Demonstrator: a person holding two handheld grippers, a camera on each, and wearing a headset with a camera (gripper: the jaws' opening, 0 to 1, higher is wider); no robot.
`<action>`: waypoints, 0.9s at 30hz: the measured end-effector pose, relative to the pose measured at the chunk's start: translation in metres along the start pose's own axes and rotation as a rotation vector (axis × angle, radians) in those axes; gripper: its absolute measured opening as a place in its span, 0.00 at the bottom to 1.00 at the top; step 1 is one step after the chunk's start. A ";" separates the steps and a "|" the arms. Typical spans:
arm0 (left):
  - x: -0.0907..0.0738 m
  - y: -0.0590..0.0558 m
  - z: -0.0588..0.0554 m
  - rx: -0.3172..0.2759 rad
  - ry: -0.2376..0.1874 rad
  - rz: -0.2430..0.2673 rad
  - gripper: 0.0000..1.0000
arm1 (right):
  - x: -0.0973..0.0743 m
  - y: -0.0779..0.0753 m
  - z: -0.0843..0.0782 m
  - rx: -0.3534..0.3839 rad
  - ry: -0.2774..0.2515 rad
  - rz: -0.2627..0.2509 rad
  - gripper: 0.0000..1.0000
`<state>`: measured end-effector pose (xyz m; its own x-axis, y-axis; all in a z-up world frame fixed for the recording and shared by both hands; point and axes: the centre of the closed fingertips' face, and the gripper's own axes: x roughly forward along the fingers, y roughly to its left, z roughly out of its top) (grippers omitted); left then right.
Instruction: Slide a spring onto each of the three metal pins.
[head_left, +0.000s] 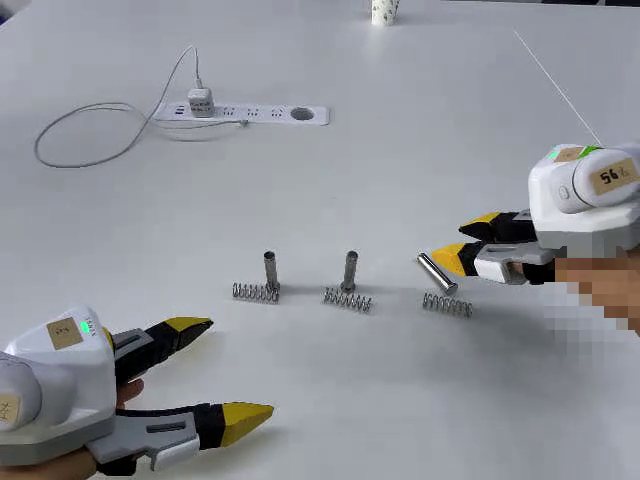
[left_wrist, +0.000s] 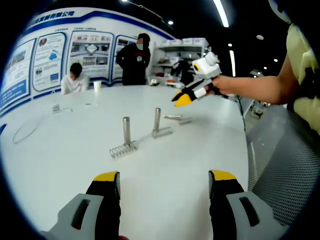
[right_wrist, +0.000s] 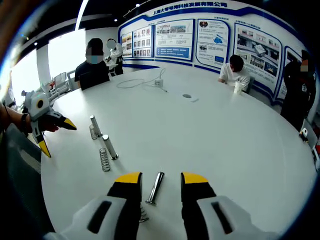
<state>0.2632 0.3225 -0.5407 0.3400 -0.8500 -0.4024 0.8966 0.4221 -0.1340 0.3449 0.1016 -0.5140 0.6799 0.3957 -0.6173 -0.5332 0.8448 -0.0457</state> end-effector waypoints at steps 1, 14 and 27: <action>0.000 0.000 -0.001 -0.002 0.001 0.000 0.73 | 0.003 0.001 -0.001 -0.001 0.010 -0.001 0.31; 0.001 0.000 -0.005 -0.009 0.011 -0.007 0.73 | 0.023 -0.001 -0.017 0.014 0.105 -0.039 0.24; 0.002 0.000 -0.012 -0.022 0.014 -0.008 0.73 | 0.035 0.000 -0.022 0.051 0.146 -0.047 0.18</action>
<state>0.2610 0.3244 -0.5521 0.3286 -0.8488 -0.4141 0.8927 0.4224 -0.1573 0.3575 0.1073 -0.5530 0.6212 0.3023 -0.7230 -0.4739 0.8797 -0.0394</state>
